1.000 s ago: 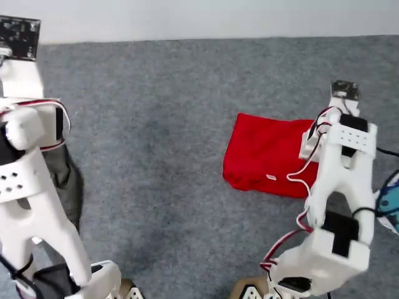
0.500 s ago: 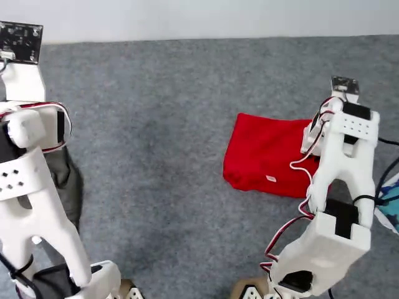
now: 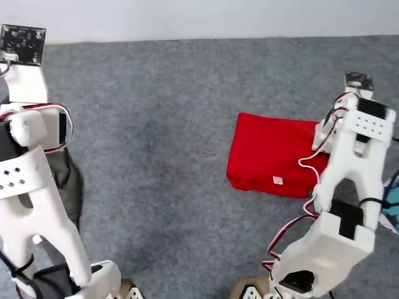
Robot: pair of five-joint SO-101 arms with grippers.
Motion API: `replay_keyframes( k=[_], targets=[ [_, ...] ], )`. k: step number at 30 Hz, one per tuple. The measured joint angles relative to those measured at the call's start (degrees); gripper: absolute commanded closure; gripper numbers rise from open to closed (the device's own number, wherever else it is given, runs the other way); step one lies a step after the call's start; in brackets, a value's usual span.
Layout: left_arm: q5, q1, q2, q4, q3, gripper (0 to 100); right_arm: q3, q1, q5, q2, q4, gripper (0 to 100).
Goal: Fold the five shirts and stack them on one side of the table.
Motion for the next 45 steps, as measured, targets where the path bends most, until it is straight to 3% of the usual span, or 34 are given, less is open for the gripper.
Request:
replay_keyframes(
  k=[13,23,31,40,45],
  targets=[
    [0.0,0.0,0.0,0.0,0.0,100,0.0,3.6,1.85,5.27,-0.62,98.7],
    [0.0,0.0,0.0,0.0,0.0,100,-7.47,4.48,1.85,8.09,-0.44,77.7],
    [0.0,0.0,0.0,0.0,0.09,100,-15.03,5.71,1.85,8.09,4.84,78.6],
    [0.0,0.0,0.0,0.0,0.18,100,-17.58,-0.79,1.85,8.09,10.2,98.6],
    [0.0,0.0,0.0,0.0,0.18,100,-17.58,-2.29,1.85,8.09,5.54,98.6]
  ],
)
